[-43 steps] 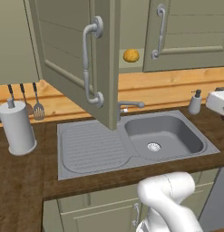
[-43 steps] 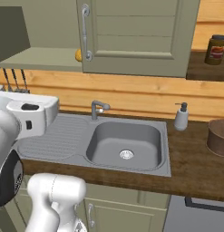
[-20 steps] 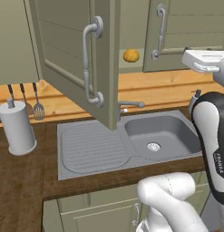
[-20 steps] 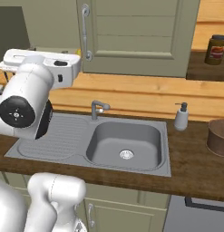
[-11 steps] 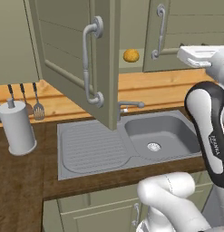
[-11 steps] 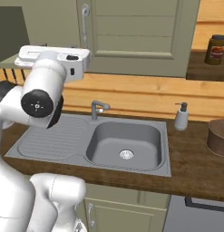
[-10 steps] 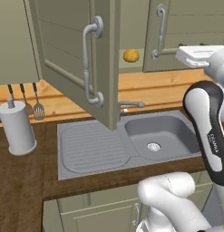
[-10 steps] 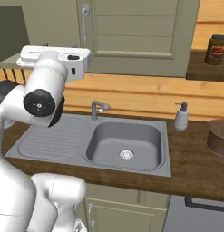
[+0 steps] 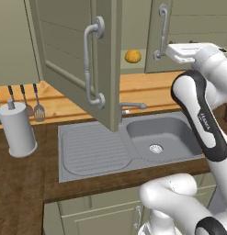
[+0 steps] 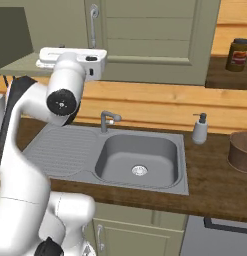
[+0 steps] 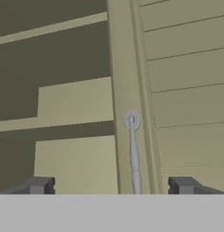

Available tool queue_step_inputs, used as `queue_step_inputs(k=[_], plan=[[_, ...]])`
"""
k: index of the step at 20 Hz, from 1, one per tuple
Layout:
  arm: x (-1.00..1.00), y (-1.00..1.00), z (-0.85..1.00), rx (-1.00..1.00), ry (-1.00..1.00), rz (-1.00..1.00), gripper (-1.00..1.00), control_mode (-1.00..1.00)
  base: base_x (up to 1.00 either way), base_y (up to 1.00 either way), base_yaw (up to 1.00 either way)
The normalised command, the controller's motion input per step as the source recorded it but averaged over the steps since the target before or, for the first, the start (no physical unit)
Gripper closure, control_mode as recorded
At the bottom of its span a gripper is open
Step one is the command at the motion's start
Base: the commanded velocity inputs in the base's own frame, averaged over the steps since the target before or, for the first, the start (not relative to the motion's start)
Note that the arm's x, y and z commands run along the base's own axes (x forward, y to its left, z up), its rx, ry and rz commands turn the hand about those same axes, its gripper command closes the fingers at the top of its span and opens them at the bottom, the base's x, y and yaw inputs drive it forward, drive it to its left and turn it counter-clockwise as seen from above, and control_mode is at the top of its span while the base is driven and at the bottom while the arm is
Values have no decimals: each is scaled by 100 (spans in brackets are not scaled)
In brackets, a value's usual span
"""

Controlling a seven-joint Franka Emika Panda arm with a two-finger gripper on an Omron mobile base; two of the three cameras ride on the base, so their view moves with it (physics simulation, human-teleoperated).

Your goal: Open the cabinet, pick up the bread from the cabinet and place it in the basket. Then move the basket to the dining counter.

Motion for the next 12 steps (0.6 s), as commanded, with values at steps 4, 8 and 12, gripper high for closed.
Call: queue_step_inputs(k=[4,8,12], plan=[[62,0,0,0,3,0,-100,-100,0,0,0],[61,-1,0,0,0,0,-100,-100,0,0,0],[53,-7,0,0,0,1,-100,-100,0,0,0]])
